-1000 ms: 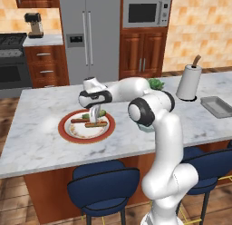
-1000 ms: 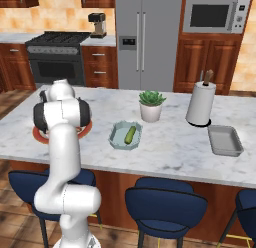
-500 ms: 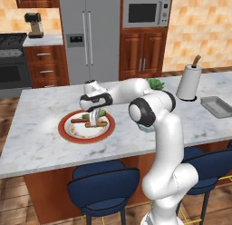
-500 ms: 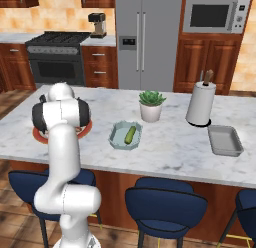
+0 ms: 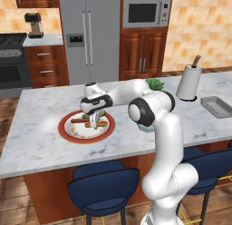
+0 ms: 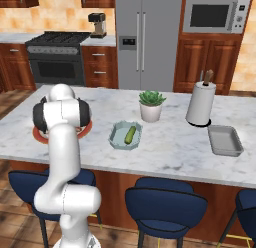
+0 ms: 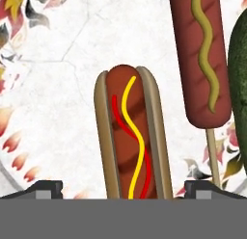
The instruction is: Place one cooked food and one vegetable from the large plate to each tupperware container.
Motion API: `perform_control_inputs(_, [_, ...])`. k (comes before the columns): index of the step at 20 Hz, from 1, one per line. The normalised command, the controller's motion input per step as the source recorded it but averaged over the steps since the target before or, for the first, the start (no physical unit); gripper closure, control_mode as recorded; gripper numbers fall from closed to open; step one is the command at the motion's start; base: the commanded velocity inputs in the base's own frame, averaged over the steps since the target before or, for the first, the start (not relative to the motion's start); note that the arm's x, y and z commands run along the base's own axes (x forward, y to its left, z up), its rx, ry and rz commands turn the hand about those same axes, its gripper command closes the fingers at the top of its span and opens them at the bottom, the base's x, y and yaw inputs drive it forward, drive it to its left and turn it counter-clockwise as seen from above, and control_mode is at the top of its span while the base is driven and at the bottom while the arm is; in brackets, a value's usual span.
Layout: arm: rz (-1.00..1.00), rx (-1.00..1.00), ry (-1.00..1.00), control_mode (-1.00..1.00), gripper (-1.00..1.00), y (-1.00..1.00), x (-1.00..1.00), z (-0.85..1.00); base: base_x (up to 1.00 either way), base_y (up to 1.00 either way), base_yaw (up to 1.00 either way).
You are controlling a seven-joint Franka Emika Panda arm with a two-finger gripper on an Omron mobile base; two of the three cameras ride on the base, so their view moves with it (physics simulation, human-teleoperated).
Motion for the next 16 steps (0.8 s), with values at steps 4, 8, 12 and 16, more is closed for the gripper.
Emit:
perform_control_inputs(4, [0.0, 0.0, 0.0, -1.0, -1.0, 0.0, 0.08, -0.02, 0.0, 0.0, 0.0])
perform_control_inputs(8, [0.0, 0.0, 0.0, -1.0, -1.0, -0.01, 0.16, -0.04, 0.0, 0.0, 0.0])
perform_control_inputs(12, [0.0, 0.0, 0.05, -1.0, -1.0, -0.22, 0.11, -0.04, 0.0, 0.0, 0.0])
perform_control_inputs(16, [0.0, 0.0, 0.03, -1.0, -1.0, -0.09, -0.01, -0.14, 0.0, 0.0, 0.0])
